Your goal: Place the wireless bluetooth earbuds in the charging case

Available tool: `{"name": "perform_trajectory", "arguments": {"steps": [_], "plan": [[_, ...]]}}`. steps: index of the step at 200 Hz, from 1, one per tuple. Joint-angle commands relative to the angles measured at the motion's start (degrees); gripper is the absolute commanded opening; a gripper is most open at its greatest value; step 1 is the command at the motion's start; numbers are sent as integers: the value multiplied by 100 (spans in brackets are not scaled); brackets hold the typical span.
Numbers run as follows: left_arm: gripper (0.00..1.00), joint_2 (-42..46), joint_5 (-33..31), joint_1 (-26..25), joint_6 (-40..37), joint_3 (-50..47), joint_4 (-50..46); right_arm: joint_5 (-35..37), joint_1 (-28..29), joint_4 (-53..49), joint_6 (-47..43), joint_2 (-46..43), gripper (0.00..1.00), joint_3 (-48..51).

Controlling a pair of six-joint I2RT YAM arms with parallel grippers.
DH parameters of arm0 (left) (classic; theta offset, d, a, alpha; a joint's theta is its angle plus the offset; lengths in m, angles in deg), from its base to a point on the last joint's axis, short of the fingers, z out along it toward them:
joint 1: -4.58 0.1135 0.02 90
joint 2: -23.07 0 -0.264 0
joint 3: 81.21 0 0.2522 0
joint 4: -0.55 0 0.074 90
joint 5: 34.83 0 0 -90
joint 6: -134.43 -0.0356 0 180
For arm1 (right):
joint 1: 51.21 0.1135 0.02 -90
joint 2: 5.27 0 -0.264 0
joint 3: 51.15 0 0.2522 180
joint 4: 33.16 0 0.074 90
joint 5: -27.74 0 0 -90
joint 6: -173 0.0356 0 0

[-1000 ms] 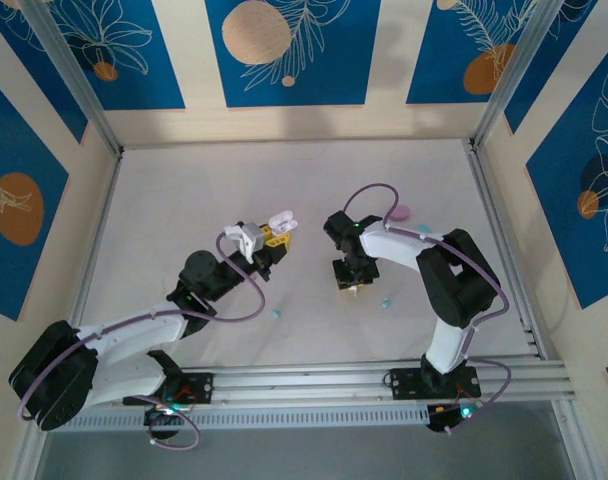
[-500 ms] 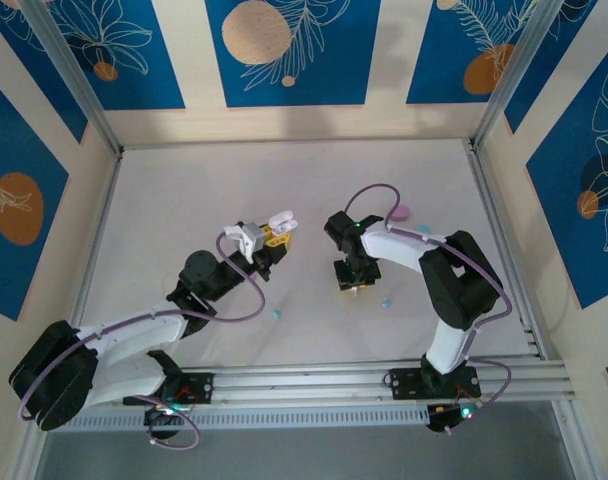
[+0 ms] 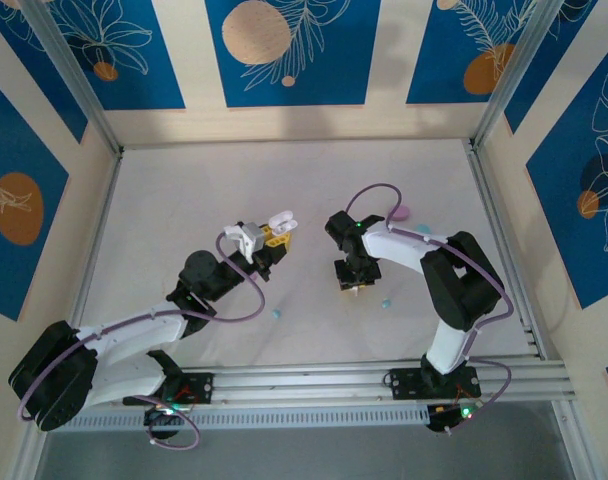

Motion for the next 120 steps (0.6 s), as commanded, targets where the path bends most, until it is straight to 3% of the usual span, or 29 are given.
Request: {"name": "perform_trajectory", "arguments": {"steps": [1,120], "plan": [[0,114,-6,-29,14,101,159,-58,19,-156,57,110,36,40],[0,122,-13,-23,6,108,135,-21,6,25,-35,256,36,-100]]}}
